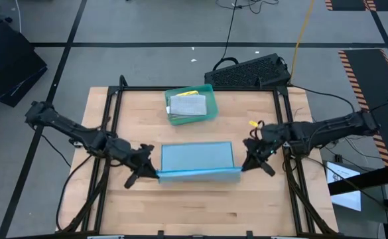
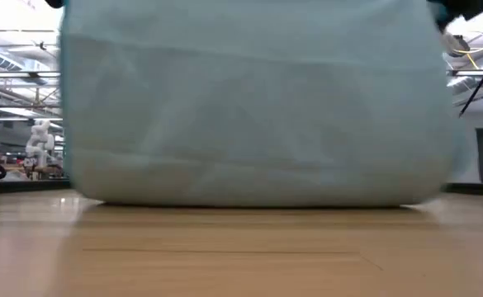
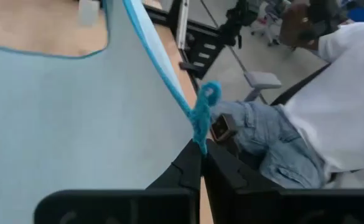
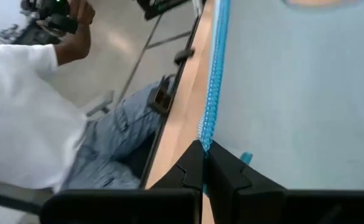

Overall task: Fold microfiber towels
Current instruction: Fold the blue microfiber cloth

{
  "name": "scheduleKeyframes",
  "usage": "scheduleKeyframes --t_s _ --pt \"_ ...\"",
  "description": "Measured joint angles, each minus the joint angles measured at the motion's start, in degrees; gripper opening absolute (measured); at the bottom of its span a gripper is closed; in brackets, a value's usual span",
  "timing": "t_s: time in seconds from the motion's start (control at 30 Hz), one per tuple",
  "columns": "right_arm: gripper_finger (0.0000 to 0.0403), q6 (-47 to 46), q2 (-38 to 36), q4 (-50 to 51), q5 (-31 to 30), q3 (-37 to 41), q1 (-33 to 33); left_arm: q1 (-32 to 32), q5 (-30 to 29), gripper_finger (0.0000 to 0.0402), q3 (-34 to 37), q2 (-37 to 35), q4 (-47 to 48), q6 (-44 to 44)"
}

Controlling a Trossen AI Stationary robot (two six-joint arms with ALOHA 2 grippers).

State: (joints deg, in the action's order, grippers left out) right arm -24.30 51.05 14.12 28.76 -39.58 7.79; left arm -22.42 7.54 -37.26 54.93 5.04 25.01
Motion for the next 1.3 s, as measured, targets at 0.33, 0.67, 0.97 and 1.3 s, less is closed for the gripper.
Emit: scheduleKeyframes --t_s 0.33,0.67,0.97,1.3 --pt "0.0002 -8.5 0.0 -19.5 -7.2 15.8 7.3 -5.9 -8.1 0.0006 3.6 9.5 -3.9 7.1" --pt "0.0002 -7.2 0.0 -23.0 -27.0 23.6 7.7 -6.6 -18.9 0.0005 3.7 16.6 -5.0 9.1" --pt "0.0002 -5.0 6.8 -33.9 -34.7 24.4 5.4 -6.5 -22.6 0.0008 3.7 15.3 0.2 11.1" --pt "0.0002 -6.5 15.1 -35.7 -33.2 24.4 4.9 -3.3 -23.4 0.0007 3.6 8.9 9.5 13.4"
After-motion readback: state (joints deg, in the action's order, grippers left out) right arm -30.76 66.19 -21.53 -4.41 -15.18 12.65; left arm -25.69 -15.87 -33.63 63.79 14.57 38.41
